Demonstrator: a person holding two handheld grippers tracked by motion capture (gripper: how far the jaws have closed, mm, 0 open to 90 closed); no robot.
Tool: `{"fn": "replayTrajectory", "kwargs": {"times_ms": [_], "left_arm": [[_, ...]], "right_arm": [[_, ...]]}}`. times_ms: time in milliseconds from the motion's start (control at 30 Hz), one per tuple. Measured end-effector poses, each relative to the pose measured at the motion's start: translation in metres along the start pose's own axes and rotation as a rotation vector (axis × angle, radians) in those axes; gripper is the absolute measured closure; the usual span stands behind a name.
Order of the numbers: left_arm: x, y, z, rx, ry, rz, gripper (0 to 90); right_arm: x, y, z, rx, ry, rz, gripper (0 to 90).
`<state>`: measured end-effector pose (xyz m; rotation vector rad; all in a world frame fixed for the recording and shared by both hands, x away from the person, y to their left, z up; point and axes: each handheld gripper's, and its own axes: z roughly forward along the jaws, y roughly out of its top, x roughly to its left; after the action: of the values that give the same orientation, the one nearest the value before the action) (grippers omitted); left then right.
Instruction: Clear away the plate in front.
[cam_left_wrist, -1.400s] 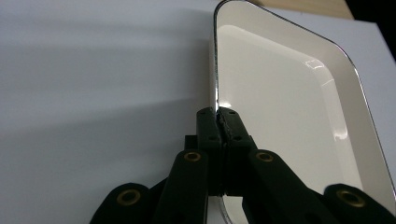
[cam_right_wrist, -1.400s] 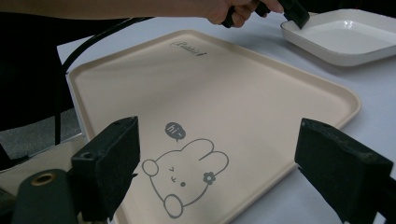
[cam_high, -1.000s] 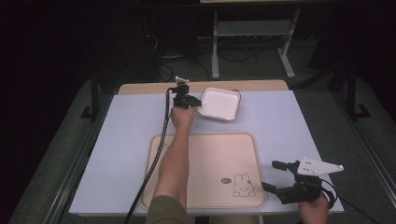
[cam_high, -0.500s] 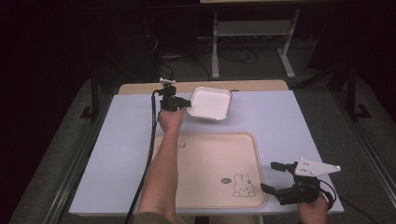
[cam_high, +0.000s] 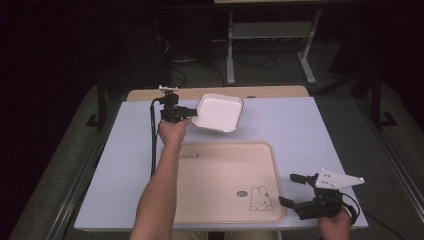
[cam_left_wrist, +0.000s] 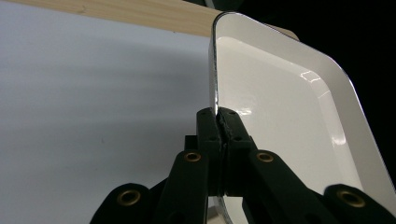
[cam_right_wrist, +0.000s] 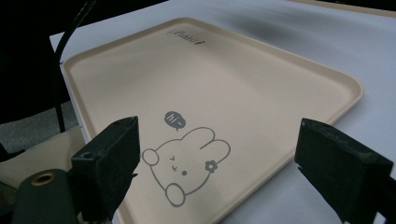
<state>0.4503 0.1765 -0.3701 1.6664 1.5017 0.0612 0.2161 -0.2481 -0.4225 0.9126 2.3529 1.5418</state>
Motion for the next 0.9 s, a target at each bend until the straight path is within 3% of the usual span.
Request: {"fn": "replayTrajectory", "kwargs": {"times_ms": [333,900], "left_arm": [[0.008,-0.012,-0.026,-0.017,-0.028,0.000,88.9],[0.024,-0.041,-0.043,-0.012,-0.015,-0.020,88.8]], "right_arm": [[0.000,0.000,-0.001,-0.008,-0.008,0.004,13.2],[0.000,0.000,-0.001,-0.006,-0.011,0.001,13.2]]}}
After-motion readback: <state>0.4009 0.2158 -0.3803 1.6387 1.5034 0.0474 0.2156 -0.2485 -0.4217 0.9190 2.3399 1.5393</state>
